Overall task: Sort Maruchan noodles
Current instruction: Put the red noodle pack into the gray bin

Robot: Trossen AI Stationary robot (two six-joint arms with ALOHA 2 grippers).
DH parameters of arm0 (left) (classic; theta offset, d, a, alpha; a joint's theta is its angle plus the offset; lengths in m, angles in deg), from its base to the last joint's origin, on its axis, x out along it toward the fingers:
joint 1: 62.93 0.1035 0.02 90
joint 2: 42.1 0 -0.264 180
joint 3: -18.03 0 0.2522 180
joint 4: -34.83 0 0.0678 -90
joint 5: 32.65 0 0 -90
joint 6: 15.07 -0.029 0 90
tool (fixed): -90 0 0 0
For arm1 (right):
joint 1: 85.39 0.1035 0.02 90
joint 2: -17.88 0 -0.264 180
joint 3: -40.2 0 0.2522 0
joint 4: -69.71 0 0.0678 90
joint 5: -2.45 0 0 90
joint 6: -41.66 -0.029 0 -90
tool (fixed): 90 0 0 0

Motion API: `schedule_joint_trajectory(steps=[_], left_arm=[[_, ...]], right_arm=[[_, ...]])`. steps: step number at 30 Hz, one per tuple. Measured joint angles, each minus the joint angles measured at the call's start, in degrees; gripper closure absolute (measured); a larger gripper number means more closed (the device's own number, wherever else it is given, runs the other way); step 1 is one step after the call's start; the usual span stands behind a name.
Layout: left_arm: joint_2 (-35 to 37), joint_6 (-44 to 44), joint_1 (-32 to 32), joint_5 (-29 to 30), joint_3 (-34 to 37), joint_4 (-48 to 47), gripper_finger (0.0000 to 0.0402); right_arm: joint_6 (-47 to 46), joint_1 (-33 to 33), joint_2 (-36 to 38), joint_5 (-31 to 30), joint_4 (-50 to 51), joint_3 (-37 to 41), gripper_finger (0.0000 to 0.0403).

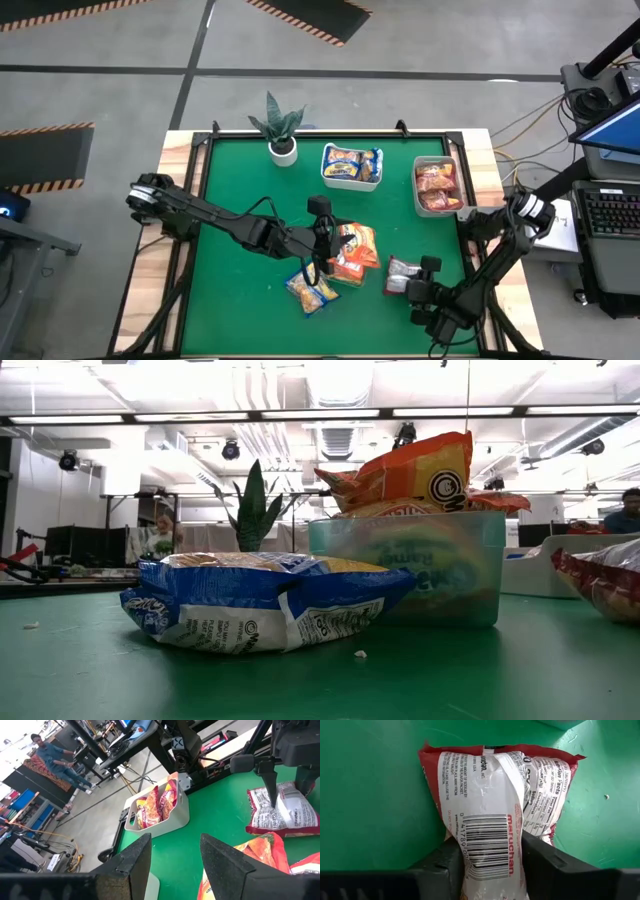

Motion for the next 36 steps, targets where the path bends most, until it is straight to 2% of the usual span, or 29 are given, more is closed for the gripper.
schedule_joint_trajectory(steps=[17,25,36], left_arm=[[0.00,0.00,0.02,0.00,0.00,0.00,0.0249],[0.00,0.00,0.02,0.00,0.02,0.00,0.0249],[0.00,-0.03,0.02,0.01,0.02,0.01,0.0249]], right_arm=[[-0.70,0.00,5.59,0.23,1.67,0.00,0.0360],[-2.59,0.02,9.11,-0.71,1.79,0.00,0.0358],[-9.39,0.02,19.94,-8.55,2.54,0.07,0.0360]])
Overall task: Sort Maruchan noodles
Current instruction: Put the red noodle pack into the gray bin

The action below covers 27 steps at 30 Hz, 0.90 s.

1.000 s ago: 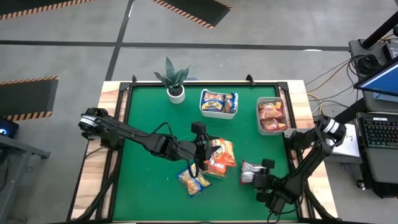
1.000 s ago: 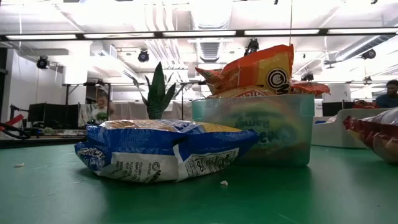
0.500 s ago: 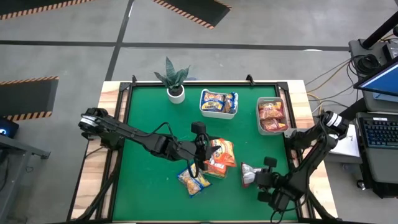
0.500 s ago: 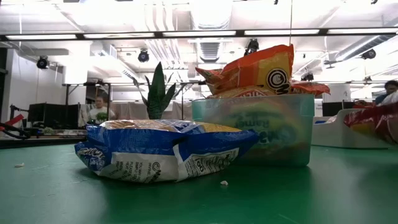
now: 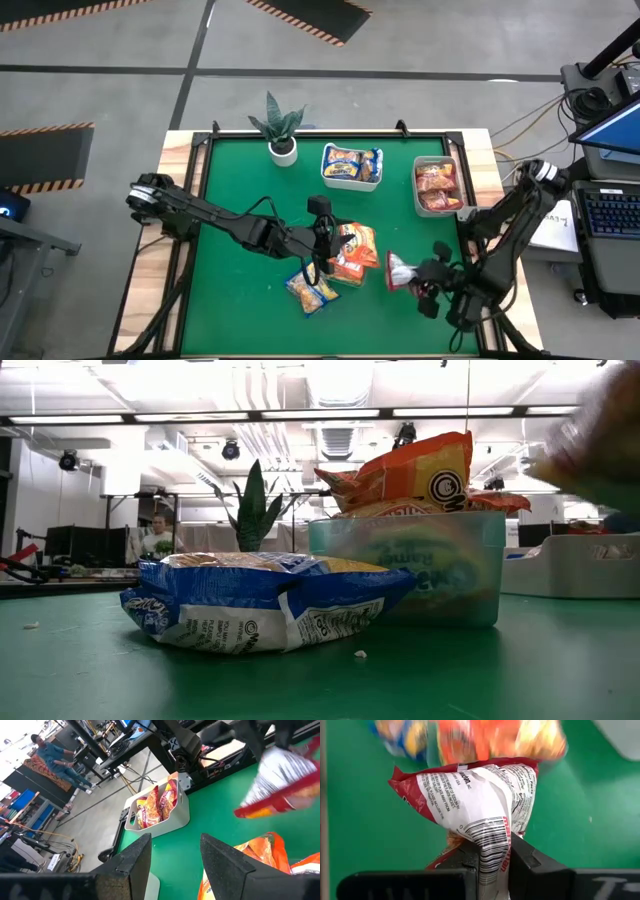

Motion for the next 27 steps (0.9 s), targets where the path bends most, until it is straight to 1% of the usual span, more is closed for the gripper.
schedule_joint_trajectory(steps=[5,7,11,14,18,24,27], left_arm=[[0.00,-0.08,0.01,-0.01,0.00,0.71,0.0249],[0.00,-0.13,0.02,-0.01,0.00,1.66,0.0249],[0.00,-0.16,0.02,-0.01,0.00,1.81,0.0249],[0.00,-0.38,0.07,0.01,0.00,1.81,0.0249],[0.00,-0.41,0.07,0.02,0.00,1.76,0.0249],[0.00,-0.41,0.07,0.02,0.00,1.76,0.0249],[0.00,-0.41,0.07,0.02,0.00,1.74,0.0249]], right_arm=[[-1.53,-0.47,7.68,-8.03,-0.07,0.02,0.0360],[-1.75,-1.37,10.78,-9.70,-0.15,0.02,0.0360],[1.06,-4.23,15.78,-10.15,-1.19,0.02,0.0360],[4.59,-6.94,18.33,-11.35,-2.76,0.04,0.0360],[8.78,-11.24,21.40,-11.39,-4.10,0.07,0.0360],[12.66,-17.59,26.67,-11.25,-4.02,-0.35,0.0360],[14.55,-21.64,28.93,-11.25,-2.22,-0.97,0.0360]])
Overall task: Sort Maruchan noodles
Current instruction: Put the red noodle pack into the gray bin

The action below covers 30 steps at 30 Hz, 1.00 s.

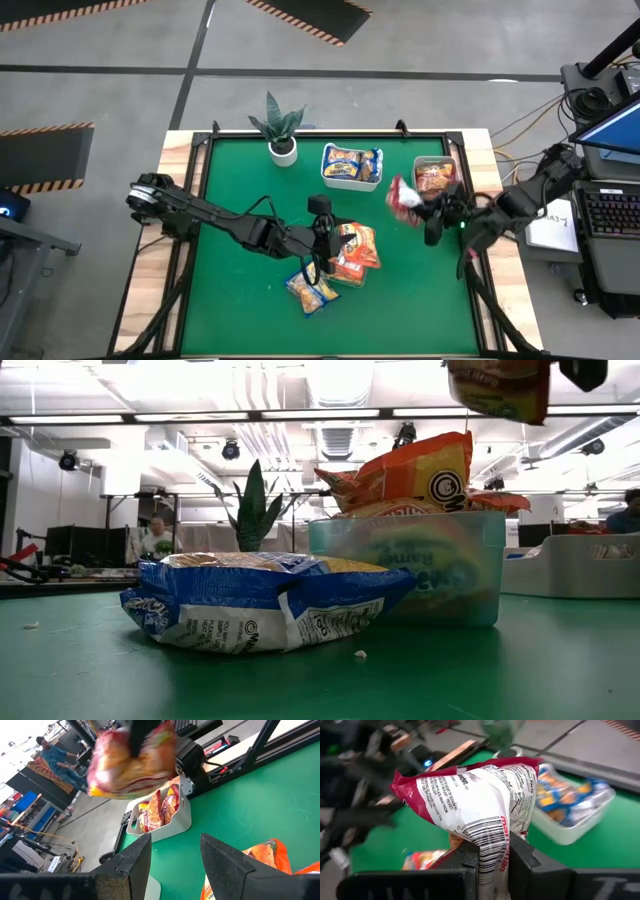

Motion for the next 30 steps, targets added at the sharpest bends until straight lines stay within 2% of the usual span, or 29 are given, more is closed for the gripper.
schedule_joint_trajectory(steps=[5,11,14,18,22,24,26,30], left_arm=[[0.00,-0.01,0.00,0.00,0.00,-0.01,0.0249],[0.00,-0.20,0.00,0.00,0.00,-0.04,0.0249],[0.00,-0.20,0.00,0.00,0.00,-0.07,0.0249],[0.00,0.76,0.00,0.00,0.10,-0.24,0.0249],[0.00,2.33,0.00,0.02,0.75,-0.14,0.0249],[0.00,0.47,0.00,0.10,0.83,-1.10,0.0249],[0.00,-2.38,-0.02,1.63,0.85,-0.93,0.0249],[0.11,-1.44,0.00,3.16,0.33,-2.99,0.0249]], right_arm=[[0.51,-8.35,2.11,0.01,6.71,-0.17,0.0360],[-4.29,-20.69,0.84,0.06,20.12,0.38,0.0359],[-3.24,-24.54,0.30,1.72,19.75,1.50,0.0359],[-5.08,-26.16,1.24,2.03,19.04,3.56,0.0359],[-13.54,-26.12,4.16,4.00,18.90,8.21,0.0359],[-18.45,-26.12,6.59,4.78,18.89,10.90,0.0359],[-22.00,-26.12,9.42,4.31,17.78,13.45,0.0359],[-26.19,-26.13,14.44,2.07,11.80,19.19,0.0359]])
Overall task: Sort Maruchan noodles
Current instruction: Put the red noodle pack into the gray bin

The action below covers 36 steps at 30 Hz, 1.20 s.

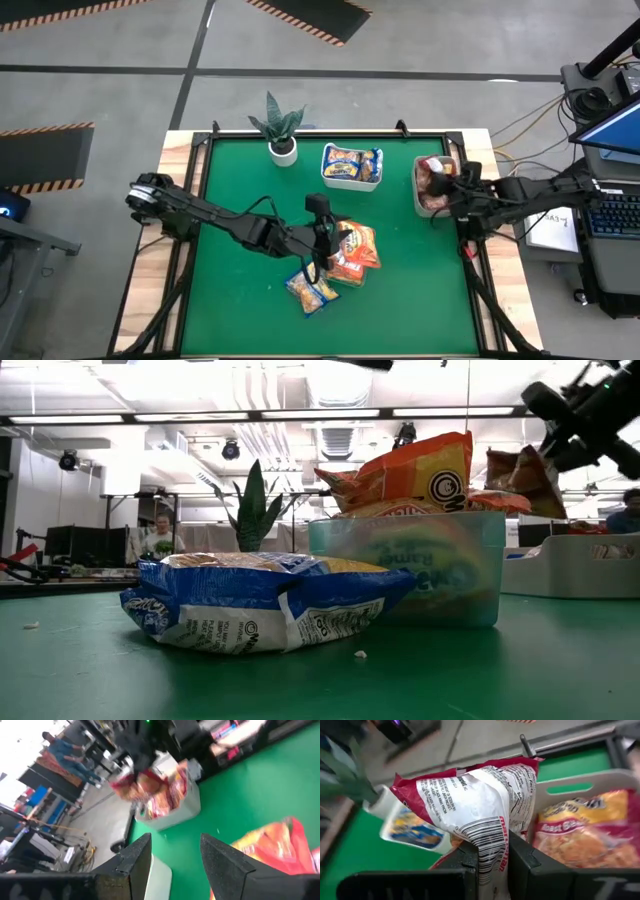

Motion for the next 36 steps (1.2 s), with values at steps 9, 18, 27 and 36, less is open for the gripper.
schedule_joint_trajectory(steps=[9,18,27,36], left_arm=[[-0.02,0.03,-0.09,-0.10,0.09,-1.88,0.0249],[-0.02,-0.26,0.00,-0.12,0.09,-0.87,0.0249],[-0.02,-0.26,0.04,-0.16,0.09,-0.88,0.0249],[-0.02,-0.26,0.04,-0.16,0.09,-0.94,0.0249]], right_arm=[[-7.30,-0.69,4.52,-5.14,-8.93,9.33,0.0359],[-14.31,-2.13,1.04,-3.45,-10.96,13.92,0.0358],[-15.67,-2.13,0.39,-2.09,-11.03,16.35,0.0355],[-14.99,-2.13,0.40,-1.54,-10.36,14.94,0.0268]])
